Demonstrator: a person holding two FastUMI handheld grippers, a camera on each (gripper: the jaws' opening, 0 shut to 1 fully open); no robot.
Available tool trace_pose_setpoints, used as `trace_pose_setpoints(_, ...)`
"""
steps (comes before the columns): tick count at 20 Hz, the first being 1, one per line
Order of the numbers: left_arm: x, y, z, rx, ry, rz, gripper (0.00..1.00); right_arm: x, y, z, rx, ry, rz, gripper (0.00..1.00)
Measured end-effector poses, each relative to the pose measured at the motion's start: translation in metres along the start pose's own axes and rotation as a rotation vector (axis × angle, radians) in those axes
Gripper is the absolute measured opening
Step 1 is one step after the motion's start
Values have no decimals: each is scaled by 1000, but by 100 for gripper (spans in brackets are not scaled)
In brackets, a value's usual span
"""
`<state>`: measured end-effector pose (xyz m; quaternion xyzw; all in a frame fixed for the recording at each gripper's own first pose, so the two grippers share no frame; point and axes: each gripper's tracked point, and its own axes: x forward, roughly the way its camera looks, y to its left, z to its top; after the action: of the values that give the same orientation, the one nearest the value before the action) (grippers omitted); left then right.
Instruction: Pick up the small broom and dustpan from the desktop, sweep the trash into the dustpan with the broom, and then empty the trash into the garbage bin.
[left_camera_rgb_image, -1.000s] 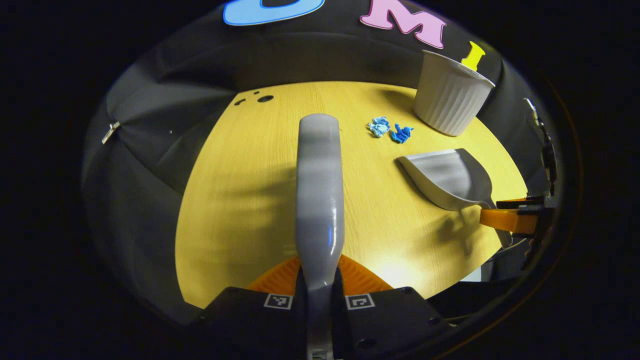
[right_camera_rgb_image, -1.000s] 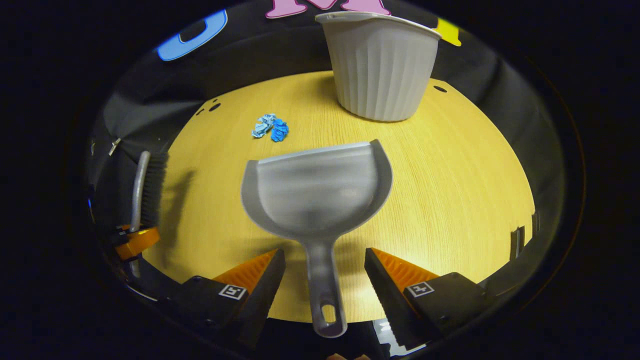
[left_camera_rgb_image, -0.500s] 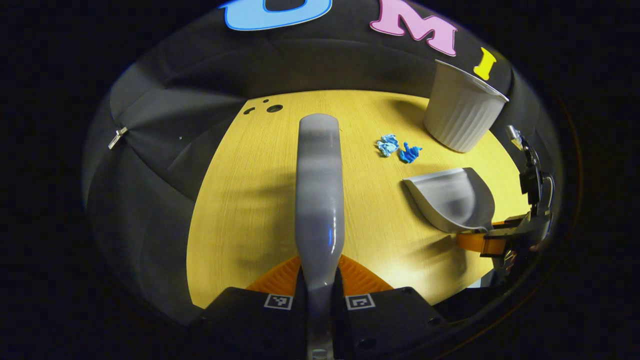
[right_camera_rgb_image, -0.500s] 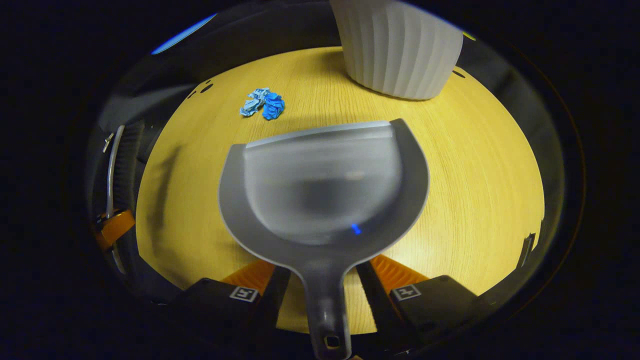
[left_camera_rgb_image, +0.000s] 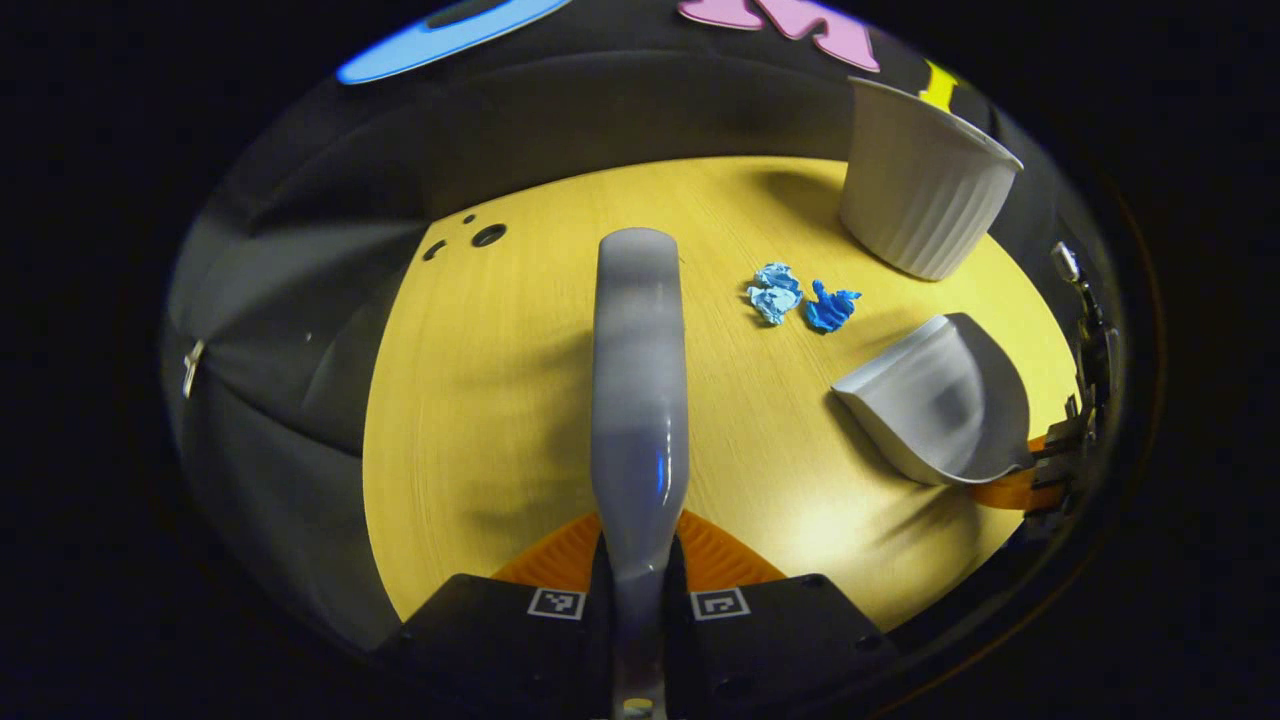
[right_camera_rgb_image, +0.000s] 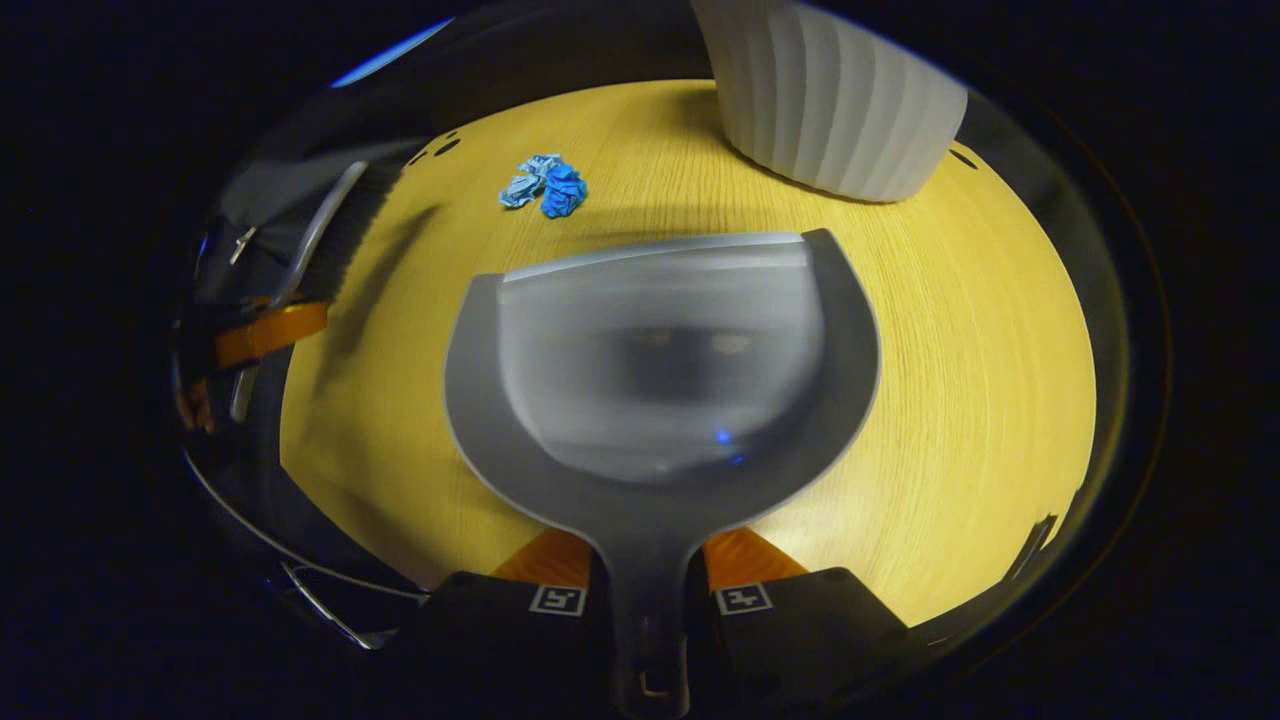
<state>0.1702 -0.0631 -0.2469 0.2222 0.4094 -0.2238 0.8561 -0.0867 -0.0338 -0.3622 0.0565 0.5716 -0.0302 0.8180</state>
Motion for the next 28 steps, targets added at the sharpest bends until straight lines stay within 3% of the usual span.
trace_pose_setpoints(2, 22, -4, 19, 23, 28, -26, 24, -7, -10, -2, -20, 2, 2, 32)
trace_pose_setpoints(6, 60, -2, 58, 95, 73, -1, 24, -14, -31, -4, -82, 4, 3, 32)
trace_pose_setpoints(12, 95, -15, 96, 362, 111, 5, 24, -14, -47, 2, -174, 2, 20, 31)
trace_pose_setpoints(17, 95, -53, 105, 557, 112, -88, 24, -10, -51, 8, -216, 9, 48, 32)
trace_pose_setpoints(20, 83, -86, 85, 529, 150, -149, 24, -10, -52, 13, -246, 7, 61, 32)
trace_pose_setpoints(25, 53, -151, 45, 472, 226, -325, 25, -17, -62, 9, -308, 0, 100, 32)
trace_pose_setpoints(28, 38, -183, 24, 502, 259, -400, 27, -17, -67, 7, -331, -1, 120, 31)
